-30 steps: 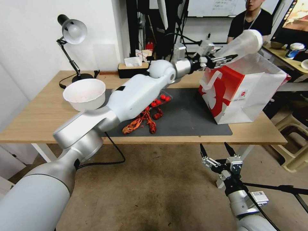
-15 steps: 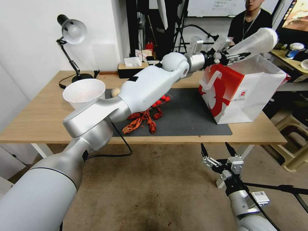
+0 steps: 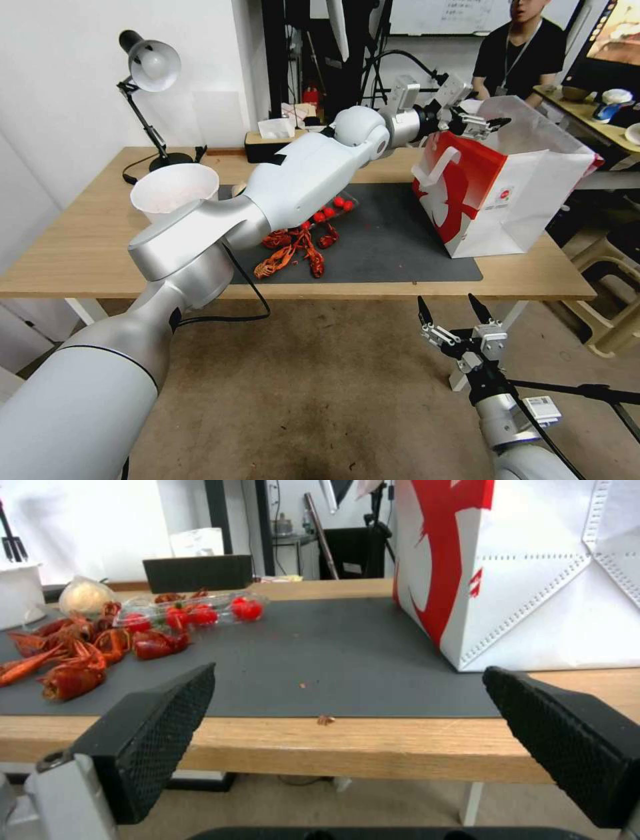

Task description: Pick up the trash from the table and place it into the takeout bag.

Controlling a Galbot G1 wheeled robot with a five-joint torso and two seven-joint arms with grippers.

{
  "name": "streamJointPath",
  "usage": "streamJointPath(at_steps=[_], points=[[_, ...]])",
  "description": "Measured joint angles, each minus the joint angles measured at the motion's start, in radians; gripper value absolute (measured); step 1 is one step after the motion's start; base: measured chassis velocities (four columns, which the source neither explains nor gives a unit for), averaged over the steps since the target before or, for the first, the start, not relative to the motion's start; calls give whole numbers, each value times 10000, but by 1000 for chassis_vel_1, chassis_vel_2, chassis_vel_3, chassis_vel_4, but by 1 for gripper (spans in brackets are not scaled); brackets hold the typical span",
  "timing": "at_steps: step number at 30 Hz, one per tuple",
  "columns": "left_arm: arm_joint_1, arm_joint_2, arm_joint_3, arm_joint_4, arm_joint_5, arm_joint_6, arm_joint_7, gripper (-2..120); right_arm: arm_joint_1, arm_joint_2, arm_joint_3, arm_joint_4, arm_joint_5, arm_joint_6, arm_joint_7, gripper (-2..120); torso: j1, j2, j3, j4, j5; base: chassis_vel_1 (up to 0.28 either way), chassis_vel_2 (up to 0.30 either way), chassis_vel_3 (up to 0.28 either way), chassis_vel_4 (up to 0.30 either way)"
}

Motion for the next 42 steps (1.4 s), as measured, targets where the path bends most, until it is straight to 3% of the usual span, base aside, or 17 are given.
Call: streamJointPath(at_steps=[9, 12, 13, 15, 17, 22, 24, 25, 26, 27, 29, 30, 31, 33, 37, 42], points=[[99, 40, -33, -671, -314, 114, -537, 100, 32, 35, -92, -7, -30, 0, -10, 100, 0, 0, 0, -4, 0, 0, 0, 0, 0], [517, 672, -183, -1514, -256, 406, -1722, 100, 33, 26, -121, -37, -60, 0, -8, 100, 0, 0, 0, -2, 0, 0, 0, 0, 0], [517, 672, -183, -1514, -256, 406, -1722, 100, 33, 26, -121, -37, -60, 0, -8, 100, 0, 0, 0, -2, 0, 0, 0, 0, 0], [891, 1144, -235, -2183, -44, 603, -3323, 100, 39, -11, -126, -45, -68, -1, -7, 100, 0, 0, -1, 2, -2, 0, 0, 0, 0], [1299, 1684, -244, -2844, 314, 840, -4496, 100, 67, -41, -126, -52, -69, -18, -4, 100, 0, -1, 0, 2, -3, 0, 0, 0, 0], [1459, 1900, -243, -3145, 433, 995, -4966, 100, 86, -49, -127, -61, -69, -35, 0, 100, 0, -1, 0, 2, -3, 0, 0, 0, 0], [1772, 2186, -244, -3650, 574, 1183, -6332, 100, 147, -53, -145, -79, -68, -60, 13, 100, -1, 0, -1, 2, -3, 0, 0, 0, 0], [2026, 2330, -248, -3958, 624, 1202, -7494, 100, 181, -53, -155, -85, -69, -77, 23, 100, 0, 0, 0, 3, -3, 0, 0, 0, 0], [2149, 2390, -257, -4106, 638, 1228, -7909, 100, 196, -54, -160, -86, -69, -81, 29, 100, 0, 0, 0, 2, -3, 0, 0, 0, 0], [2149, 2390, -257, -4106, 638, 1228, -7909, 100, 196, -54, -160, -86, -69, -81, 29, 100, 0, 0, 0, 2, -3, 0, 0, 0, 0], [2550, 2635, -331, -4601, 783, 1294, -8983, 100, 231, -61, -174, -86, -65, -93, 37, 100, 0, 0, 0, -1, -4, 0, 0, 0, 0], [2927, 2846, -371, -5036, 1054, 1296, -9810, 100, 246, -66, -179, -86, -56, -96, 39, 100, -1, 0, -1, -2, -3, 0, 0, 0, 0], [2927, 2846, -371, -5036, 1054, 1296, -9810, 100, 246, -66, -179, -86, -56, -96, 39, 100, -1, 0, -1, -2, -3, 0, 0, 0, 0], [3416, 3123, -483, -5520, 1470, 1261, -10768, 100, 252, -67, -186, -86, -47, -100, 40, 100, -1, 0, -1, -1, -3, 0, 0, 0, 0], [4082, 3604, -801, -6008, 2148, 872, -11114, 100, 250, -74, -188, -86, -28, -102, 42, 100, 0, 0, 0, 0, -2, 0, 0, 0, 0], [4612, 4002, -1209, -6556, 2191, 807, -11200, 100, 251, -78, -186, -85, -19, -103, 42, 100, -1, 0, -1, -2, -1, 0, 0, 0, 0]])
